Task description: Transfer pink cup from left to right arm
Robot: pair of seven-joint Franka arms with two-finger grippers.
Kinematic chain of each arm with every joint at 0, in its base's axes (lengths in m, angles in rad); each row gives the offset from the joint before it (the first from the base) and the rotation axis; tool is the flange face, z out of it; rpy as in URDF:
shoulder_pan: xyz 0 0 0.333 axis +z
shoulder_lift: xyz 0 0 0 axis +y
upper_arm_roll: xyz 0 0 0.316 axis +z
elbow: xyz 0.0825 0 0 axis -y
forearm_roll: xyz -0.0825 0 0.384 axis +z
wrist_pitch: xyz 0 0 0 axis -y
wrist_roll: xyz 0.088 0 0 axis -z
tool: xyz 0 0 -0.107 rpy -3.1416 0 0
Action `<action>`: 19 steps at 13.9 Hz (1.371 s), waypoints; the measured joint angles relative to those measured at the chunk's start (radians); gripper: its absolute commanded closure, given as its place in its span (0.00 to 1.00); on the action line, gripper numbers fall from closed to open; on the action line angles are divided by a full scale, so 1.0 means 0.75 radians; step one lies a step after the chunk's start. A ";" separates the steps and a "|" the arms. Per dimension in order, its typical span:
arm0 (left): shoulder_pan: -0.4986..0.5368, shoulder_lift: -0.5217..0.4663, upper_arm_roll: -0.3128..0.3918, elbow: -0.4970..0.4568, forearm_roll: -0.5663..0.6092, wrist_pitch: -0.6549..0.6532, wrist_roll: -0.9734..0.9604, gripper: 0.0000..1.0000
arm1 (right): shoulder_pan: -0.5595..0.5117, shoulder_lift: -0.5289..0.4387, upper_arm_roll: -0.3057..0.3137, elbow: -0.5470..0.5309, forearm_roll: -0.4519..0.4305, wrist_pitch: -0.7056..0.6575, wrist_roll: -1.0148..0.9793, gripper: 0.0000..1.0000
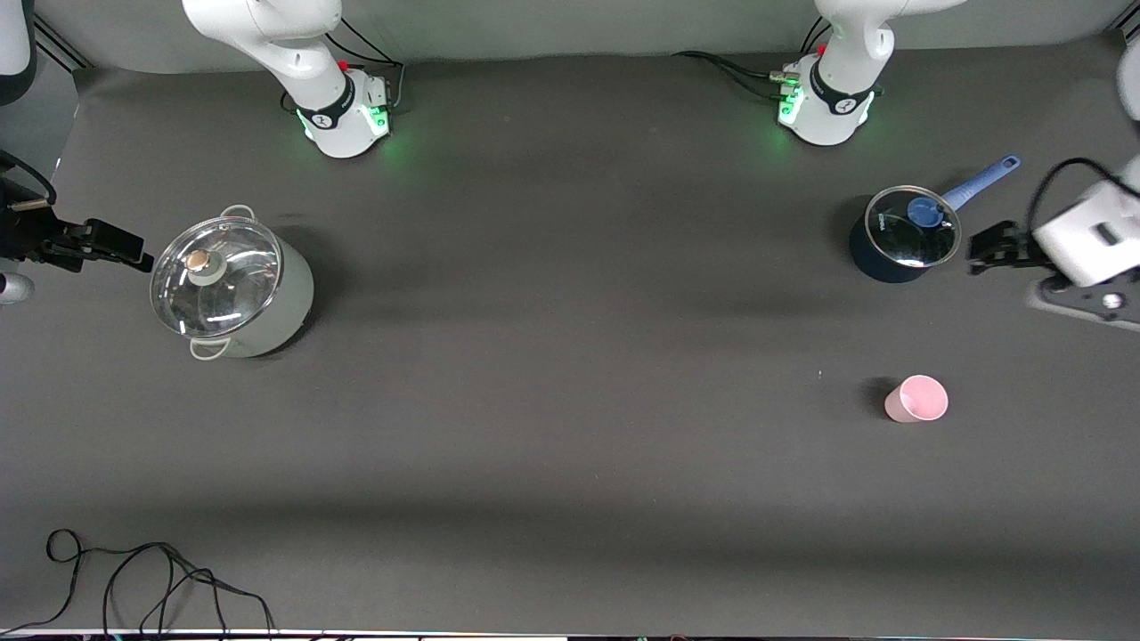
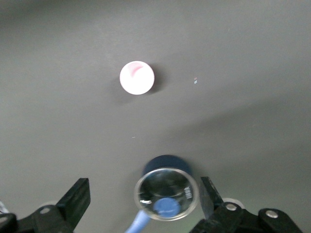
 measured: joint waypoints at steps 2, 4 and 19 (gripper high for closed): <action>0.097 0.005 0.004 0.021 -0.007 0.017 0.282 0.00 | 0.000 0.000 0.000 0.000 0.000 0.000 0.000 0.00; 0.175 0.021 0.004 0.035 -0.046 0.077 0.537 0.01 | 0.000 0.000 0.000 0.000 0.000 0.000 0.000 0.00; 0.681 0.769 0.002 0.307 -0.958 0.221 2.135 0.02 | 0.000 -0.001 0.000 0.001 0.000 0.000 0.000 0.00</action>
